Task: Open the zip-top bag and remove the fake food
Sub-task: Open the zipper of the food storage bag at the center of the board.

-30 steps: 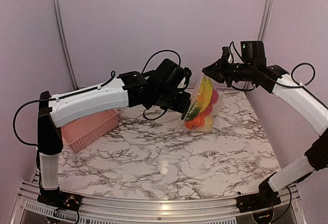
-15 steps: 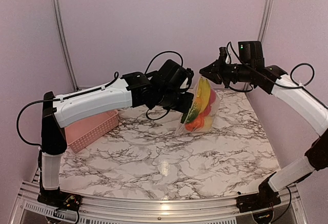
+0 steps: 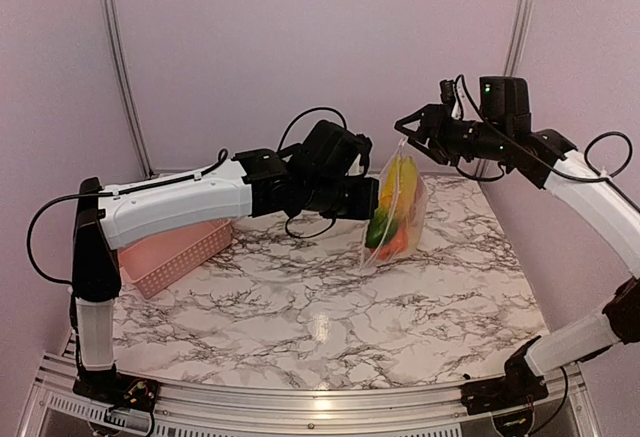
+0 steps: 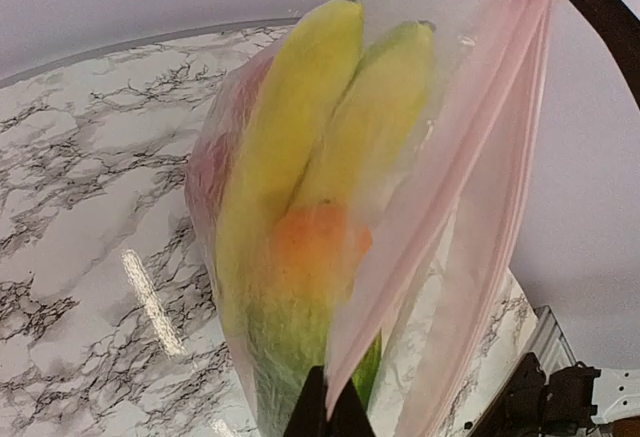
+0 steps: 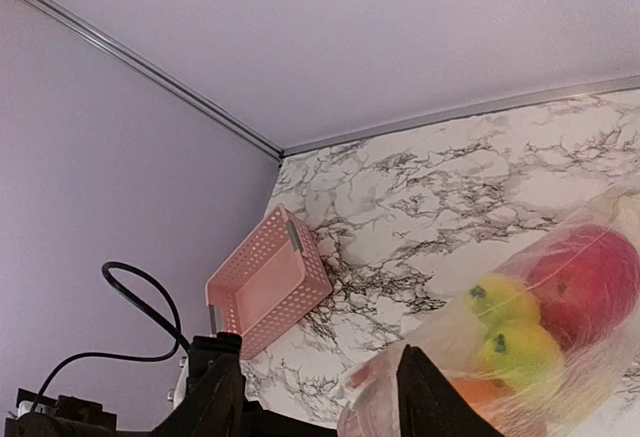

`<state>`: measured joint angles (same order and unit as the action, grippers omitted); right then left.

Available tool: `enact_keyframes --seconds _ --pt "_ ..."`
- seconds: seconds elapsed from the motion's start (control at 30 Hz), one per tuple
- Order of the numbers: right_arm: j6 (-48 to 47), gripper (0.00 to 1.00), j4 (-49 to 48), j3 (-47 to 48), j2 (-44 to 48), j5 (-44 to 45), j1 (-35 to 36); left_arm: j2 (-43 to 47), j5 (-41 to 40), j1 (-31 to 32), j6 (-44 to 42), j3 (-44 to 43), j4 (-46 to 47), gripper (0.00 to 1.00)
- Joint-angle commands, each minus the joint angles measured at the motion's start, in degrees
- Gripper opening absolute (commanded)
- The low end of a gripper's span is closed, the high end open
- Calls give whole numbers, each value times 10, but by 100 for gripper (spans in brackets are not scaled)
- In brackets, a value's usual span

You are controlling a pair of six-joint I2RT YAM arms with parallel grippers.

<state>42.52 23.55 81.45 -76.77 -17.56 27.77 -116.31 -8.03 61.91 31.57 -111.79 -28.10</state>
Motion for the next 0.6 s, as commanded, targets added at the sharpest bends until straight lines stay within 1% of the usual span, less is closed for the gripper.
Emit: enact_keyframes --seconds 0.0,0.1,0.17,0.2,0.3,0.43,0.57 --pt "-53 51 31 2 42 51 10 30 34 0 54 3 58 0" --pt "-83 49 75 9 54 100 33 28 46 -3 75 2 67 0" --pt "-94 44 104 7 64 148 55 27 54 -5 86 4 73 0" --pt "-96 43 114 -2 72 167 67 26 57 -7 91 5 76 0" --pt "-93 43 135 -25 103 230 98 26 72 -12 107 11 89 0" --pt "-85 43 179 -28 121 296 143 22 79 -16 117 10 93 0" --pt "-60 46 235 -26 129 372 199 21 79 -18 124 13 98 0"
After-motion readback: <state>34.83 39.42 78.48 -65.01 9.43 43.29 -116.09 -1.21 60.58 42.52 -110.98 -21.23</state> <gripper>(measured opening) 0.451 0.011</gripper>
